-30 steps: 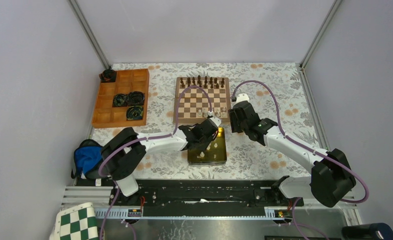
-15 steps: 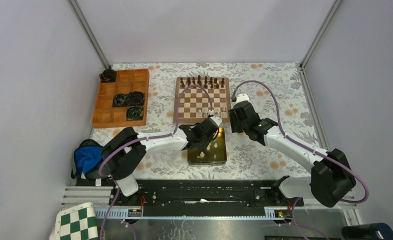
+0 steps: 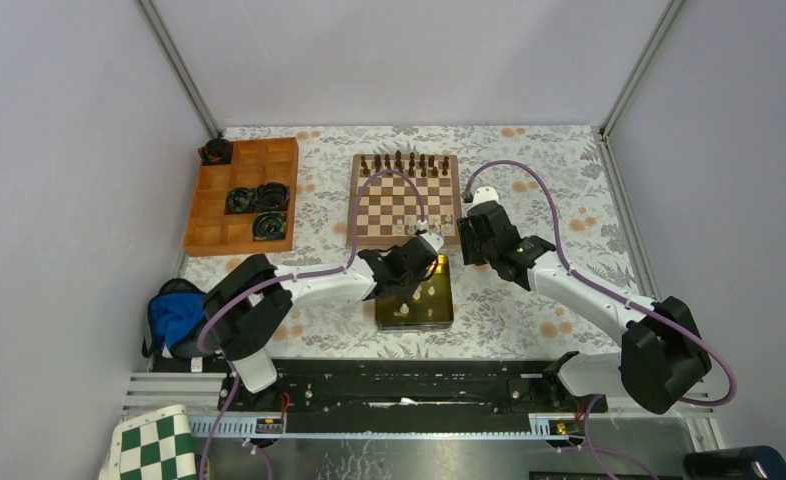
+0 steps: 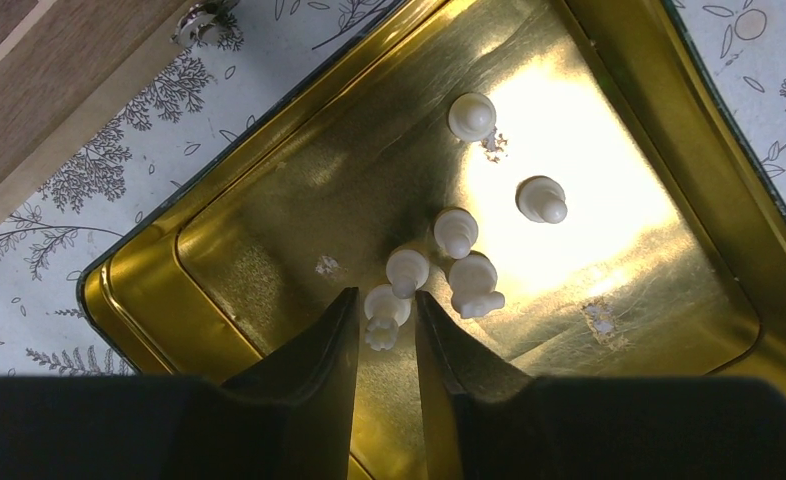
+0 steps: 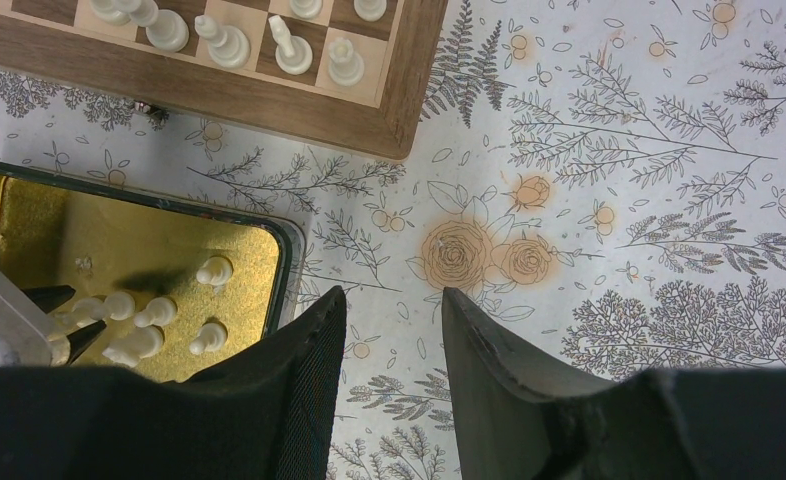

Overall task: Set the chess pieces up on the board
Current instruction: Place the chess piece on the chessboard.

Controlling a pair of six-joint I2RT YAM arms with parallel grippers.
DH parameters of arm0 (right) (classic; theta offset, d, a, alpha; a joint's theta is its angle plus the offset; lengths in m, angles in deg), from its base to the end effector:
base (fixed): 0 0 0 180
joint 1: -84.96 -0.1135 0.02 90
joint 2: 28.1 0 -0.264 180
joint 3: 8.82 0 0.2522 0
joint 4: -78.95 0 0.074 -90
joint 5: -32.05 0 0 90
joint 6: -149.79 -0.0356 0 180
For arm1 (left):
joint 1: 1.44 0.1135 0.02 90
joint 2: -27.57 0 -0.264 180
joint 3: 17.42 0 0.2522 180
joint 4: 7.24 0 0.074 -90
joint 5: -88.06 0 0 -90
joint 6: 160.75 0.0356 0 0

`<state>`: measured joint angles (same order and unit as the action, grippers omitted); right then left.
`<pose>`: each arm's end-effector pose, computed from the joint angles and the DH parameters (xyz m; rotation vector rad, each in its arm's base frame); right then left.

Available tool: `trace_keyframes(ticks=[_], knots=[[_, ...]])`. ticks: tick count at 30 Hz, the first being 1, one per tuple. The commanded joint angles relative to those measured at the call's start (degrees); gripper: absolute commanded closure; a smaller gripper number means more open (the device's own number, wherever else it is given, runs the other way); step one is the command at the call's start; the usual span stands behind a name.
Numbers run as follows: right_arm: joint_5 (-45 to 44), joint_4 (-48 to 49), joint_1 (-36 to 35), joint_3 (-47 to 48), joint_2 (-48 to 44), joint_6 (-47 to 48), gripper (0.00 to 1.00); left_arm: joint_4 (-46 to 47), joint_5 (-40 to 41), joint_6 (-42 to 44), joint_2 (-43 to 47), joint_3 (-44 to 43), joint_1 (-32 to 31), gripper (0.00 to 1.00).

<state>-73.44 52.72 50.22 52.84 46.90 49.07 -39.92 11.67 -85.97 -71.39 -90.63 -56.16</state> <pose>0.2360 0.1521 0.2413 -0.3244 2.2111 0.1260 0.2062 -0.2769 0.1722 0.7817 2.4322 -0.1640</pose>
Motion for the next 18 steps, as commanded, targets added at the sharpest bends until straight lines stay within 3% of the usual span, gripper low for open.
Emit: trace_keyframes(ticks=[1, 11, 18], knots=[[0.2, 2.1, 0.5, 0.3, 0.0, 0.6, 0.53, 0.7, 1.8, 1.0, 0.5, -0.8, -0.3, 0.67], [0.4, 2.1, 0.6, 0.1, 0.1, 0.5, 0.53, 0.7, 1.9, 0.3, 1.4, 0.2, -0.3, 0.56], [0.4, 2.1, 0.5, -0.2, -0.2, 0.4, 0.53, 0.7, 1.8, 0.2, 1.8, 0.7, -0.3, 0.58]])
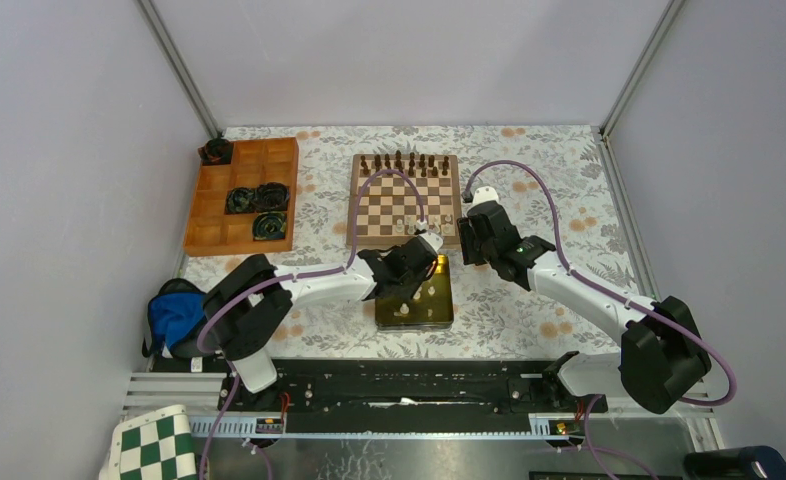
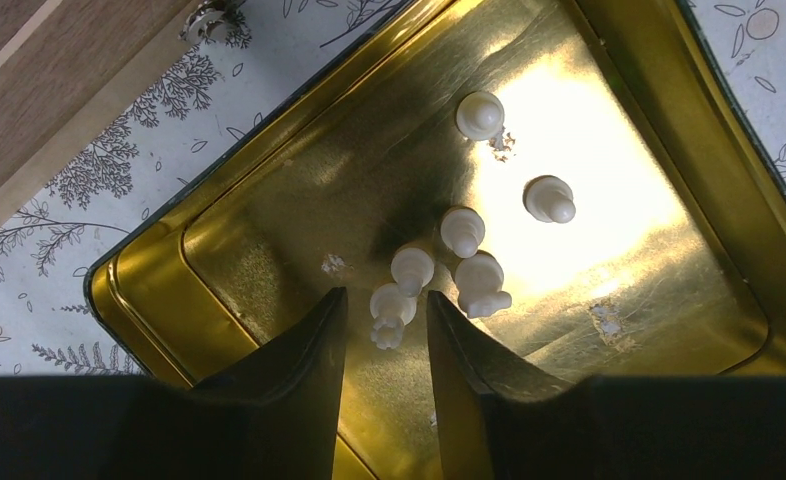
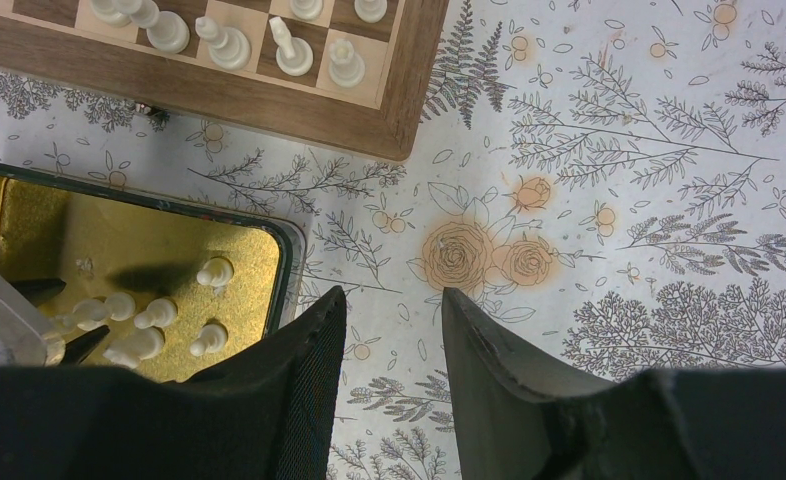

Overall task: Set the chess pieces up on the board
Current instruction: Place the chess piece on the chessboard.

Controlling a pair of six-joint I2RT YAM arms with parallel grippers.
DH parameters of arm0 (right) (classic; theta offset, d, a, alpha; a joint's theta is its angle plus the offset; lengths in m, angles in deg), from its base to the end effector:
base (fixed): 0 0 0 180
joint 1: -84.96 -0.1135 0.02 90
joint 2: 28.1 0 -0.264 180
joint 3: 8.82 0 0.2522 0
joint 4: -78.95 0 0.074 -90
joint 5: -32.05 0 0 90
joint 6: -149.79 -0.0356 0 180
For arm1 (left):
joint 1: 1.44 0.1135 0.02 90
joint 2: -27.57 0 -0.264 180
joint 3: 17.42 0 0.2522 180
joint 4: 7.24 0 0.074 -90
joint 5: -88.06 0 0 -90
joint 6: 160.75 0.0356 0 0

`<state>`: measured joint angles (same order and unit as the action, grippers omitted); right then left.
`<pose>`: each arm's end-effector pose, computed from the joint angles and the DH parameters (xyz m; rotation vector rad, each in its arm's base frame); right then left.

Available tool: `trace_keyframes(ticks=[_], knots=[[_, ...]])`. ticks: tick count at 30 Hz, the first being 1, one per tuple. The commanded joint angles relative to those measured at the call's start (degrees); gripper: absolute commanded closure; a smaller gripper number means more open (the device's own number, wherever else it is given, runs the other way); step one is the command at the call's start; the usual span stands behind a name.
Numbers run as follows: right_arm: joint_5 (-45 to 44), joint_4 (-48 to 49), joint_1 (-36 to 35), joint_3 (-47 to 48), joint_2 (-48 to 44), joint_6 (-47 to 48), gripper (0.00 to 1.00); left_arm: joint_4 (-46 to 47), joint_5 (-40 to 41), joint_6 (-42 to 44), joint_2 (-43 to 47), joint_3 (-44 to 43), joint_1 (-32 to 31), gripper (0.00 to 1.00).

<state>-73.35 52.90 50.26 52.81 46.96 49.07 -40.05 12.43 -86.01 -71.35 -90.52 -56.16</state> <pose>0.2363 0.1521 0.2411 -0.3240 2.2101 0.1280 0.2061 -0.2761 0.1718 0.7758 2.4306 -0.1472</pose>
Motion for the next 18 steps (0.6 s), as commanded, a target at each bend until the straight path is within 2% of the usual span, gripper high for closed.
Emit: trace_keyframes(ticks=[1, 8, 18], knots=[[0.3, 1.9, 0.5, -0.2, -0.3, 0.3, 0.53, 0.8, 1.1, 0.2, 1.9, 0.7, -0.3, 0.6], [0.3, 2.0, 0.4, -0.3, -0.4, 0.4, 0.53, 0.8, 1.2, 0.1, 2.2, 1.1, -0.3, 0.68], [0.4, 2.1, 0.5, -0.4, -0.4, 0.4, 0.53, 0.8, 1.2, -0.1, 2.3, 1.6, -0.3, 0.71]])
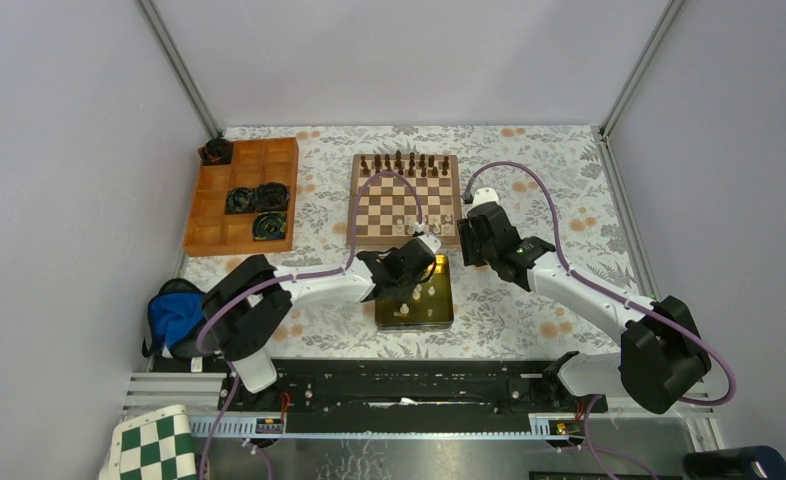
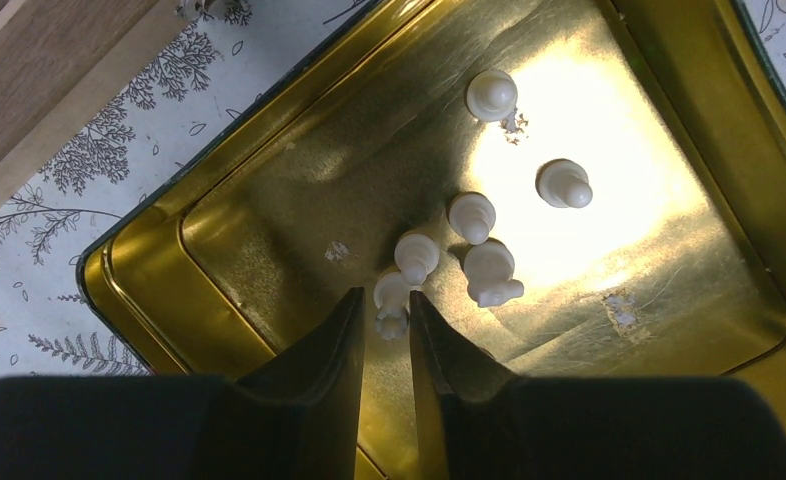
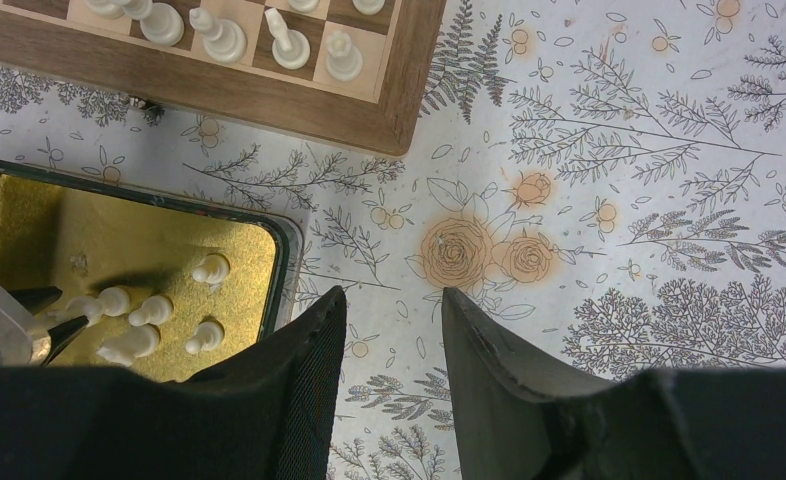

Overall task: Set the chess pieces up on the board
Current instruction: Place the chess piece on the chessboard.

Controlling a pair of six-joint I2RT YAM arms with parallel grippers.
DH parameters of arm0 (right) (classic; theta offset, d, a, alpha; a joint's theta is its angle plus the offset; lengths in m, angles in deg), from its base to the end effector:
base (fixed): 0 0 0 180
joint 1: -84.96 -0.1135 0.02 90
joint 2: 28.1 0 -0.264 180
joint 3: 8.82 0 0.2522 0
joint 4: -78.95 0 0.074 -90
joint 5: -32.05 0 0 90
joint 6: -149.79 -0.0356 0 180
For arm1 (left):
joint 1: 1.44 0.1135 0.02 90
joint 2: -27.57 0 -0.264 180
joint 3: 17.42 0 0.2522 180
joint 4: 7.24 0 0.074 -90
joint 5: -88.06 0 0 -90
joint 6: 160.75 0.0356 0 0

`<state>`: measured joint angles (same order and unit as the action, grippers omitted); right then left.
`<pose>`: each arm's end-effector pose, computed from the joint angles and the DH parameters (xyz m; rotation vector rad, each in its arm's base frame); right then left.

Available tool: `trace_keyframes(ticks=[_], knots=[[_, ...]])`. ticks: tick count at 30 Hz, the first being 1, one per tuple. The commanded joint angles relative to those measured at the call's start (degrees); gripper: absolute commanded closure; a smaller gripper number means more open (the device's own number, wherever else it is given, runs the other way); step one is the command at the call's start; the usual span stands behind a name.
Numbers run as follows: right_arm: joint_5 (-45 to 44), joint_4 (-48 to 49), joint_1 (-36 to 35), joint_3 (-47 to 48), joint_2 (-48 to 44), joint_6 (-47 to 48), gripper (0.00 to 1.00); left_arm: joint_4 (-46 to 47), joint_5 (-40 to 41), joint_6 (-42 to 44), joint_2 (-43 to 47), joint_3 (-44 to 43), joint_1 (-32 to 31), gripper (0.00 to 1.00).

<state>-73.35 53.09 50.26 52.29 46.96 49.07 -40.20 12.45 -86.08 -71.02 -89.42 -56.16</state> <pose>0.2355 0.1516 0.2384 -0.3258 2.2152 0.1253 0.2036 -0.2724 0.1681 0.7809 2.4430 -0.1354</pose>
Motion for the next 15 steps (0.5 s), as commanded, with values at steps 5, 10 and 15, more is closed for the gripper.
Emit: trace_keyframes(ticks=[5, 10, 15], knots=[[0.3, 1.9, 0.5, 0.1, -0.4, 0.3, 0.53, 1.0, 1.3, 0.1, 2.0, 0.2, -0.3, 0.78], [0.3, 1.9, 0.5, 0.0, -0.6, 0.4, 0.53, 0.9, 1.5, 0.0, 2.1, 0.1, -0.3, 0.84], [0.3, 1.8, 0.5, 0.0, -0.8, 0.5, 0.53, -0.5, 2.5, 0.0, 2.8, -0.9, -0.4, 0.92]])
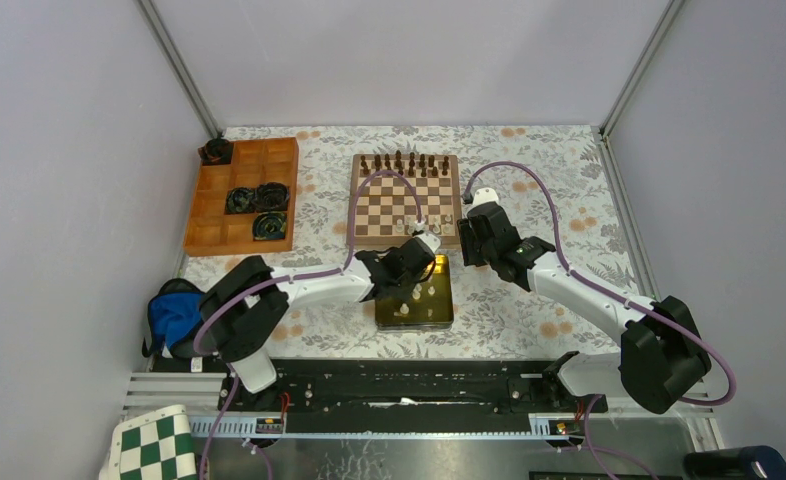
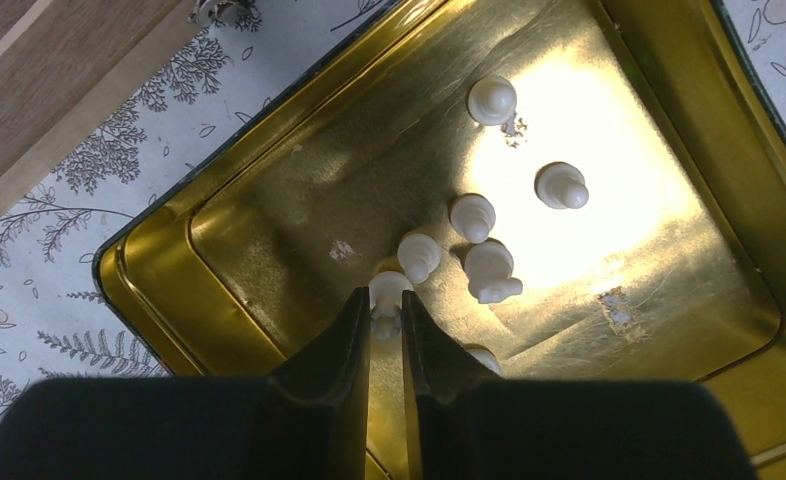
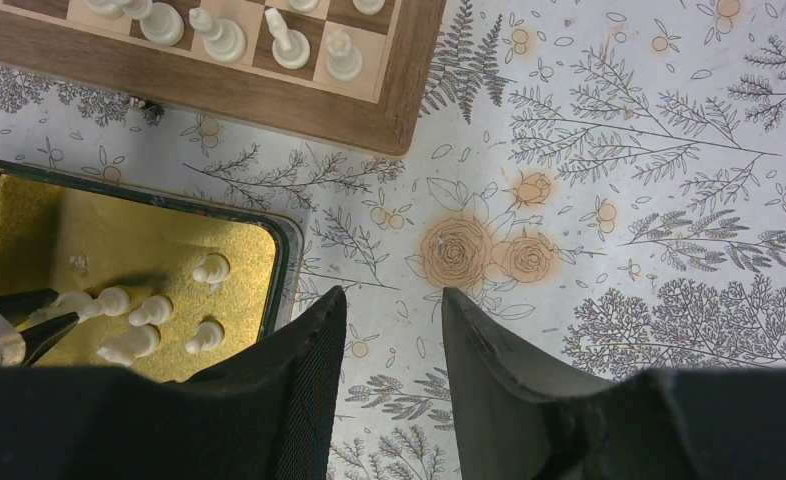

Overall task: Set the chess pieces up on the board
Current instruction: Place the chess piece on the chessboard.

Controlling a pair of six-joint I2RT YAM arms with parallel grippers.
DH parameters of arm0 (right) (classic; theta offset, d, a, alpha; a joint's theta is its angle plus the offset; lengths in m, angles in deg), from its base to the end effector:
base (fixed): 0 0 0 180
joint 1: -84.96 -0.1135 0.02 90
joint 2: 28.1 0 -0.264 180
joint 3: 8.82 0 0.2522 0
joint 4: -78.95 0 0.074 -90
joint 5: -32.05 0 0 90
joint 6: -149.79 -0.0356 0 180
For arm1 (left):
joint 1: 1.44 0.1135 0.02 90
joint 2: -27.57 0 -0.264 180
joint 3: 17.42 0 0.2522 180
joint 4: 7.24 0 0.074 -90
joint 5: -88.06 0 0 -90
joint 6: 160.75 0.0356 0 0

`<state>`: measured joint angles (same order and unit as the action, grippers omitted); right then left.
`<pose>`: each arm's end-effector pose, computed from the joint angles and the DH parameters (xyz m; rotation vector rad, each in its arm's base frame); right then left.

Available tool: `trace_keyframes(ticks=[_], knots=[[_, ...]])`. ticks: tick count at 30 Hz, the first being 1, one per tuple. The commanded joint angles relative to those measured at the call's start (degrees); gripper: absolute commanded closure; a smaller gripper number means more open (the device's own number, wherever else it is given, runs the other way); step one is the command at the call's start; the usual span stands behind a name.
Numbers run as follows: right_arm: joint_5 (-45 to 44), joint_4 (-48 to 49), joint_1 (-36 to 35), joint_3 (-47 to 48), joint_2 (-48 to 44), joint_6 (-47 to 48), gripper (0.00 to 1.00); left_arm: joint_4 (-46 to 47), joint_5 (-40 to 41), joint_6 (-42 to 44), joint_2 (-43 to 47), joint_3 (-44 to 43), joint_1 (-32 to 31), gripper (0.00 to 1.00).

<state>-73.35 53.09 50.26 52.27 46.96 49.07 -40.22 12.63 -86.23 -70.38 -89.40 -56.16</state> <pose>0.2355 0.1515 0.2383 -0.3259 2.2155 0.1252 0.2032 -0.2717 0.1716 0.7718 2.4352 -0.1408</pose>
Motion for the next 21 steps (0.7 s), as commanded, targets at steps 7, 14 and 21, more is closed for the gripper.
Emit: trace_keyframes(ticks=[7, 14, 21], knots=[[0.1, 1.7, 0.5, 0.3, -1.1, 0.7, 0.53, -6.0, 6.4, -1.8, 3.8, -5.1, -0.2, 1.0], [-0.2, 2.1, 0.5, 0.6, -1.7, 0.4, 0.53, -12.4, 9.1, -5.6, 5.2, -12.6, 3.3, 1.0], [-0.5, 2.2, 0.5, 0.9, -2.8, -0.3, 0.53, -14.3, 8.3, -10.2, 4.8, -15.6, 13.6, 1.0]])
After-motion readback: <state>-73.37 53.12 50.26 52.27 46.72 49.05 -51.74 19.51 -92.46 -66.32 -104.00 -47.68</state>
